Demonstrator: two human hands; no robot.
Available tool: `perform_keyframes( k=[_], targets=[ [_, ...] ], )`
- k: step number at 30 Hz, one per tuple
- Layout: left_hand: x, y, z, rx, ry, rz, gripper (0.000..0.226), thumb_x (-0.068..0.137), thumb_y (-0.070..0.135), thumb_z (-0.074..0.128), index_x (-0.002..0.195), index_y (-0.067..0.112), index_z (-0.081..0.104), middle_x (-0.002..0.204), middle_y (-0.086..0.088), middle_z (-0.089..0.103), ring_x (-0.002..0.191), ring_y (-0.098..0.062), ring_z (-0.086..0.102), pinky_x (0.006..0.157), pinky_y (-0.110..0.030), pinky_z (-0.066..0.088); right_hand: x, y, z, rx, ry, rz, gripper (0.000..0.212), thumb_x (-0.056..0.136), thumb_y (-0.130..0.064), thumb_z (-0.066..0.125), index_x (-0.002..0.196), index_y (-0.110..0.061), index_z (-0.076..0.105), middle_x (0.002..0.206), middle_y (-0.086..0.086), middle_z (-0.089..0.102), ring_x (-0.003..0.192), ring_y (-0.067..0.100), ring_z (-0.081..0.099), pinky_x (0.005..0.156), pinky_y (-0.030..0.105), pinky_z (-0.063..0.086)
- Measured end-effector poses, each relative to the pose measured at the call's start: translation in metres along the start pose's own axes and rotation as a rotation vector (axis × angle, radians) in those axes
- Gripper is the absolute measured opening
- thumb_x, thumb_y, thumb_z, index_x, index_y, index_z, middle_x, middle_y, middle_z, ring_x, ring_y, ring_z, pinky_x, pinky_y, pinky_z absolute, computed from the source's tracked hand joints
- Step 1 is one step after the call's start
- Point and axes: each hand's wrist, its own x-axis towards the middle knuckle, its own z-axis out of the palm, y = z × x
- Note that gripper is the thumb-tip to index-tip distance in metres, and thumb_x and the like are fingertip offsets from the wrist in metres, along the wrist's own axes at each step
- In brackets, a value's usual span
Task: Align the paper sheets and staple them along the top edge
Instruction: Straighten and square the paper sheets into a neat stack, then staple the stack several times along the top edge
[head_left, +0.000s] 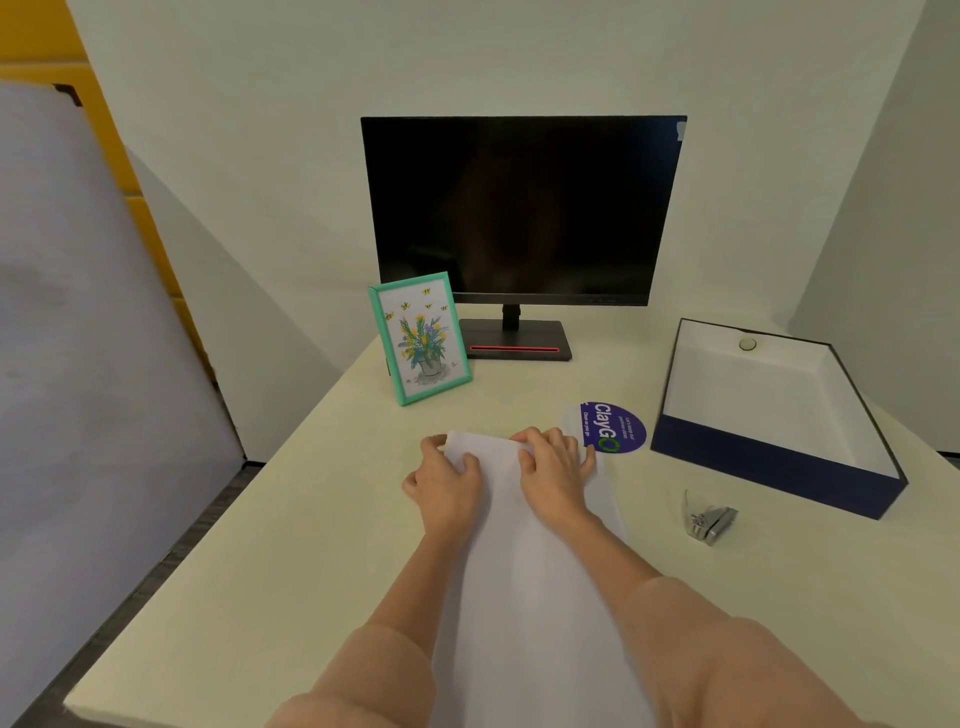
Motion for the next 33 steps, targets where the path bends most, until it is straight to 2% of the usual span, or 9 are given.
perform_keyframes(
  k=[4,9,12,15,19,22,25,29,33],
  targets=[
    [-0.003,0.004,-0.003,0.103,0.008,0.056,0.009,0.090,0.018,0.048,0.085,0.011,0.045,0.082,-0.002,0.054,0.093,-0.032,0.056,0.087,-0.030,0.024,0.000,0.002,0.000,0.001,-0.001,0.003,0.028,0.096,-0.019,0.041,0.116,-0.034,0.057,0.115,-0.003,0.052,0.121,0.020,0.041,0.116,0.049,0.008],
    [0.000,0.000,-0.003,0.157,-0.001,0.092,0.010,0.092,0.018,0.046,0.085,0.012,0.043,0.081,-0.002,0.052,0.090,-0.031,0.056,0.091,-0.034,0.027,-0.003,0.000,-0.003,0.054,-0.010,-0.004,0.034,0.095,-0.025,0.043,0.126,-0.037,0.052,0.125,-0.004,0.050,0.125,0.019,0.040,0.117,0.048,0.008],
    [0.002,0.000,-0.001,0.153,-0.002,0.103,0.010,0.093,0.017,0.046,0.085,0.012,0.043,0.081,-0.002,0.053,0.086,-0.030,0.053,0.090,-0.034,0.026,-0.005,0.004,-0.024,0.051,-0.050,0.018,0.032,0.095,-0.034,0.045,0.125,-0.034,0.056,0.129,-0.001,0.048,0.126,0.020,0.041,0.110,0.043,0.019],
    [0.004,-0.002,-0.001,0.157,0.003,0.091,0.011,0.093,0.017,0.045,0.085,0.011,0.043,0.081,-0.003,0.052,0.078,-0.025,0.044,0.092,-0.034,0.026,-0.002,0.017,-0.072,-0.168,-0.219,0.151,0.030,0.094,-0.032,0.044,0.119,-0.025,0.059,0.130,0.007,0.047,0.126,0.029,0.042,0.103,0.046,0.026],
    [0.004,-0.003,0.000,0.156,-0.008,0.085,0.012,0.093,0.017,0.044,0.083,0.011,0.042,0.080,-0.003,0.052,0.077,-0.025,0.043,0.091,-0.034,0.027,-0.001,0.048,-0.137,-0.577,-0.303,0.387,0.051,0.088,-0.023,0.045,0.138,-0.016,0.039,0.135,0.010,0.044,0.124,0.031,0.043,0.098,0.044,0.035],
    [0.004,-0.003,0.000,0.165,-0.014,0.084,0.012,0.094,0.017,0.043,0.084,0.011,0.042,0.079,-0.003,0.051,0.076,-0.025,0.043,0.092,-0.034,0.027,-0.008,0.064,-0.157,-0.637,-0.496,0.522,0.063,0.088,-0.037,0.046,0.146,-0.017,0.032,0.139,0.005,0.046,0.125,0.029,0.048,0.099,0.040,0.044],
    [0.003,-0.001,0.000,0.169,-0.017,0.086,0.012,0.094,0.017,0.043,0.084,0.011,0.041,0.078,-0.003,0.050,0.076,-0.025,0.043,0.092,-0.034,0.026,-0.016,0.075,-0.149,-0.505,-0.529,0.505,0.073,0.087,-0.049,0.051,0.144,-0.012,0.028,0.128,0.006,0.052,0.116,0.026,0.058,0.088,0.033,0.050],
    [0.004,-0.003,0.000,0.158,-0.019,0.087,0.010,0.094,0.018,0.043,0.086,0.013,0.041,0.082,-0.001,0.051,0.078,-0.023,0.042,0.093,-0.034,0.026,-0.010,0.087,-0.139,-0.243,-0.514,0.475,0.035,0.080,-0.028,0.054,0.108,-0.007,0.050,0.086,0.008,0.059,0.065,0.025,0.064,0.049,0.023,0.049],
    [0.003,-0.004,0.002,0.143,-0.014,0.089,0.010,0.094,0.017,0.042,0.085,0.014,0.039,0.080,-0.001,0.050,0.077,-0.025,0.042,0.090,-0.031,0.024,0.009,0.083,-0.133,0.262,-0.393,0.466,0.026,0.084,-0.033,0.060,0.091,-0.010,0.051,0.069,0.006,0.056,0.051,0.018,0.052,0.048,0.023,0.041]
  ],
)
